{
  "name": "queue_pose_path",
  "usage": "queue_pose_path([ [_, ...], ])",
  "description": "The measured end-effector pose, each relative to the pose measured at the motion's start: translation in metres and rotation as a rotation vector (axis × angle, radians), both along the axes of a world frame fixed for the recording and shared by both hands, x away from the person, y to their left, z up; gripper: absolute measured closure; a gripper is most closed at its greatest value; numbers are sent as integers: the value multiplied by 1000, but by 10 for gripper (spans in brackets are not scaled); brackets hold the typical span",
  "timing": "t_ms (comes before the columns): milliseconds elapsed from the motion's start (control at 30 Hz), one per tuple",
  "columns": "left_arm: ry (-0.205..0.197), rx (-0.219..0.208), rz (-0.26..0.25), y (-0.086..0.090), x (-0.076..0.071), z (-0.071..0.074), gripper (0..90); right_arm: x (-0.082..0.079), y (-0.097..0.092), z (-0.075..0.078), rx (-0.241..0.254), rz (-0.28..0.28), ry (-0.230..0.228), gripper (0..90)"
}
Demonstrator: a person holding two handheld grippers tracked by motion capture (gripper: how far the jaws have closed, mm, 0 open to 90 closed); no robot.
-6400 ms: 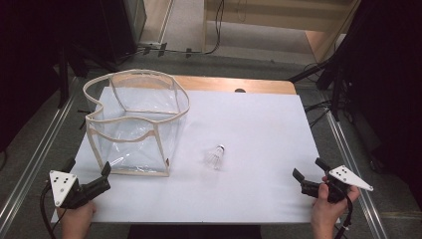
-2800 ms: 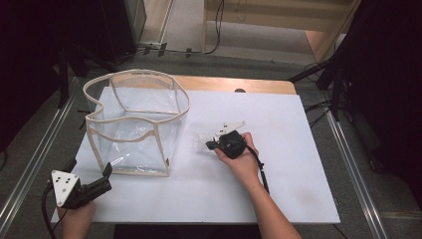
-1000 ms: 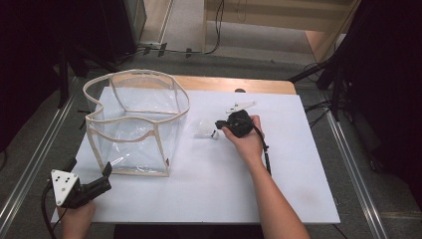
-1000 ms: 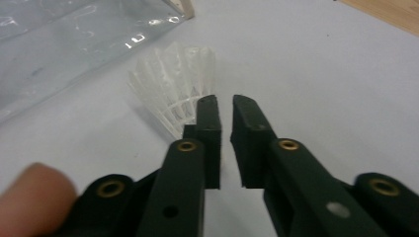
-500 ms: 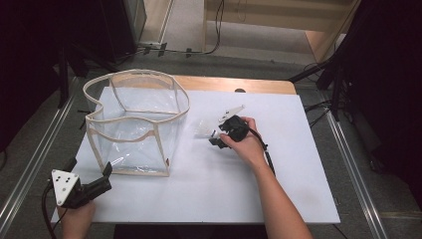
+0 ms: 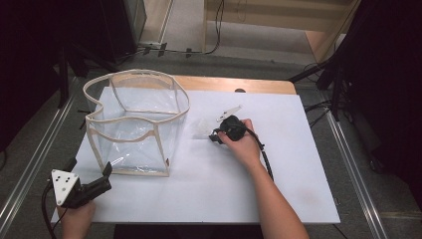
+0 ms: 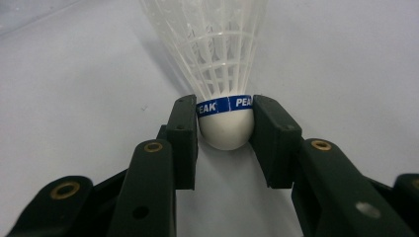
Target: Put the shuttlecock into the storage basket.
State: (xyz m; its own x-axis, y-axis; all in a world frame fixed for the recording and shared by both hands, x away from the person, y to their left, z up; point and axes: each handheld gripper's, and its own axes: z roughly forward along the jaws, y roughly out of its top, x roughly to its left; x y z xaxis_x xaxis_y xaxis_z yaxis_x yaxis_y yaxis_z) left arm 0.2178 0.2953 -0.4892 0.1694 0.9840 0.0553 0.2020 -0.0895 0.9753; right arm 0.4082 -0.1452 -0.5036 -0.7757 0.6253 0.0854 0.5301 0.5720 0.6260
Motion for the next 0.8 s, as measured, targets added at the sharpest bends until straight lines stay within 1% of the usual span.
queue_pose_path([
  [67, 0, 1, 1, 0, 0, 0, 0, 0, -1, 0, -1, -7, 2, 623],
  [133, 1, 5, 1, 0, 0, 0, 0, -1, -3, 1, 10, -31, 5, 625],
  [200, 0, 4, 0, 0, 0, 0, 0, -1, -5, 2, 9, -31, 2, 625],
  [267, -1, 1, 0, 0, 0, 0, 0, -3, -7, 5, 29, -42, -3, 626],
  [333, -1, 1, 1, 0, 0, 0, 0, -4, -8, 9, 29, -51, -7, 626],
  [367, 1, 6, 0, 0, 0, 0, 0, -5, -8, 10, 34, -51, -9, 626],
  [800, 1, 6, 0, -1, 0, 0, 0, -15, -10, 29, 93, -54, -44, 628],
])
